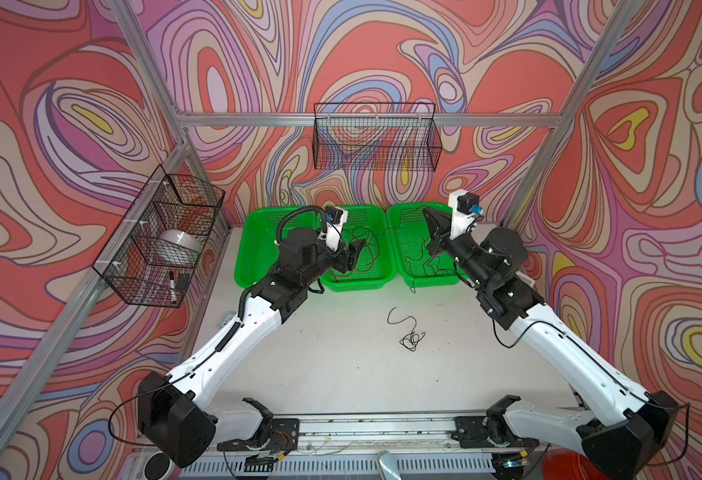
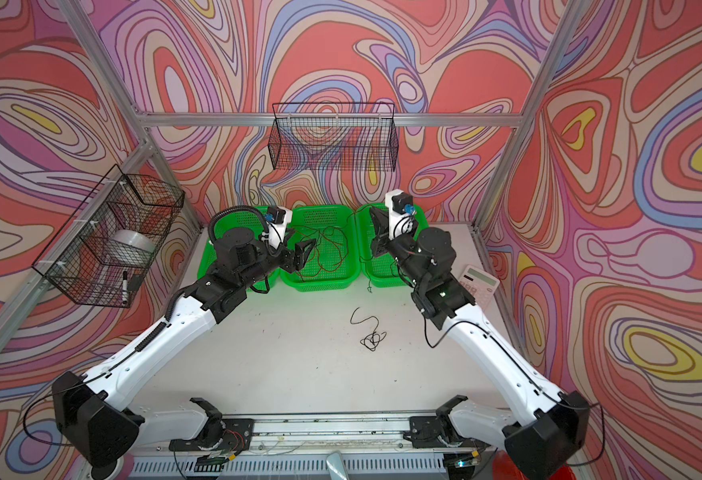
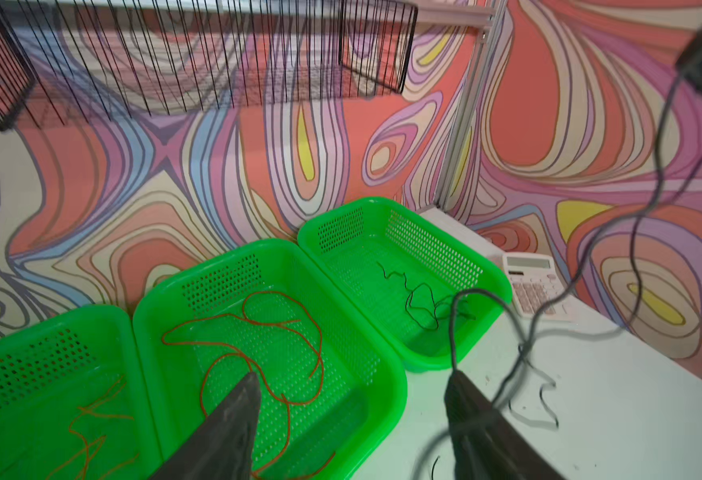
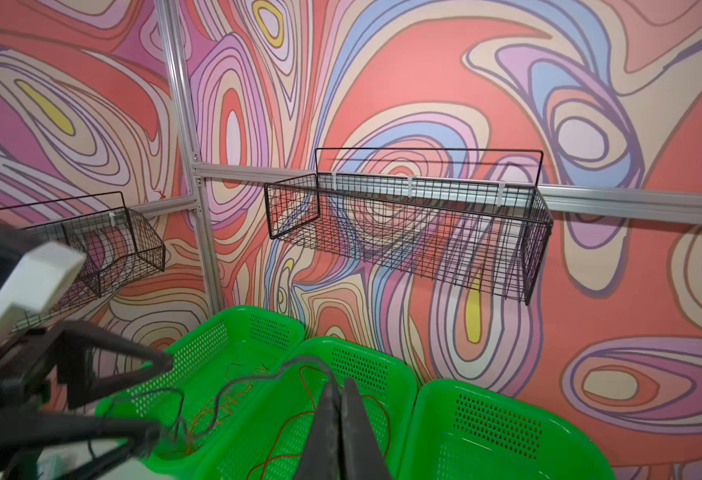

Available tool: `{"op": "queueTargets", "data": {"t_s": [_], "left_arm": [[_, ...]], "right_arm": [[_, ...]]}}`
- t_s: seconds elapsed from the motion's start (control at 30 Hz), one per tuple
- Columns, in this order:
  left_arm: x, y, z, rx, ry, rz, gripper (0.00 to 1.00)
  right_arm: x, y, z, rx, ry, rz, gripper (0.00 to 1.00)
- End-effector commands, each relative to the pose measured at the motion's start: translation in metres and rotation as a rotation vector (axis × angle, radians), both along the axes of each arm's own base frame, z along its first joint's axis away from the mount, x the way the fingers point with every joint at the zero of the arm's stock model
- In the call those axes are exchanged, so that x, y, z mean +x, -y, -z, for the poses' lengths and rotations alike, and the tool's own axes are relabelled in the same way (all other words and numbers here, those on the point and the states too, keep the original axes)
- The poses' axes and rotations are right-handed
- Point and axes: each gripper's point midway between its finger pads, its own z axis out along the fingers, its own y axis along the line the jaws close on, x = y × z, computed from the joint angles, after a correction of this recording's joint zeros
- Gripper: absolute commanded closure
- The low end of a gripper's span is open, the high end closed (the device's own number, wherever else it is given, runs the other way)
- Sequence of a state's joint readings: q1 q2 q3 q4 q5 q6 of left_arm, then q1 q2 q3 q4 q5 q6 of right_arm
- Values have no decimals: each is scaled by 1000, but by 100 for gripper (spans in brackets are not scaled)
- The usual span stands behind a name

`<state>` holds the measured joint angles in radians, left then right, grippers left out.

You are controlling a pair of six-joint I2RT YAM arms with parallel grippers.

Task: Untangle the cables
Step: 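Carry the black wire into the basket nearest the right arm while the left withdraws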

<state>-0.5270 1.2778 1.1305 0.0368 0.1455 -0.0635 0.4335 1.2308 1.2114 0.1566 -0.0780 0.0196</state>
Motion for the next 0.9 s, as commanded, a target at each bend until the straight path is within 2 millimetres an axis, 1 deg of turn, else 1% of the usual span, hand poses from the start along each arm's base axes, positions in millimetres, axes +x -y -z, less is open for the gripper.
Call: {"op": "queueTargets", "data": {"t_s": [0.0,0.1,0.2,0.27,0.33,0.43,0.6,0.73,0.87], "left_arm": [[-11,-10,-3,-63,43,-2,15],[-15,-18,27,4,16,-11,14],[-20,-17,58,81,-36,18,14],[-24,-14,78,119,-72,54,14],[-26,-13,92,133,-102,67,15],[-31,-8,107,129,-134,103,17],[-42,-1,123,142,-167,159,21],[-55,4,141,180,-187,204,22],[-66,9,155,233,-213,236,23]], "right_arm": [[16,-9,-4,67,-60,-76,100],[34,-7,-11,66,-57,-47,100],[54,4,-16,76,-57,4,100],[68,11,-15,69,-49,40,100],[80,16,-14,53,-32,79,100],[99,22,-6,-1,-3,147,100],[132,30,14,-59,10,233,100],[153,34,31,-87,23,277,100],[165,45,40,-100,34,348,100]]}}
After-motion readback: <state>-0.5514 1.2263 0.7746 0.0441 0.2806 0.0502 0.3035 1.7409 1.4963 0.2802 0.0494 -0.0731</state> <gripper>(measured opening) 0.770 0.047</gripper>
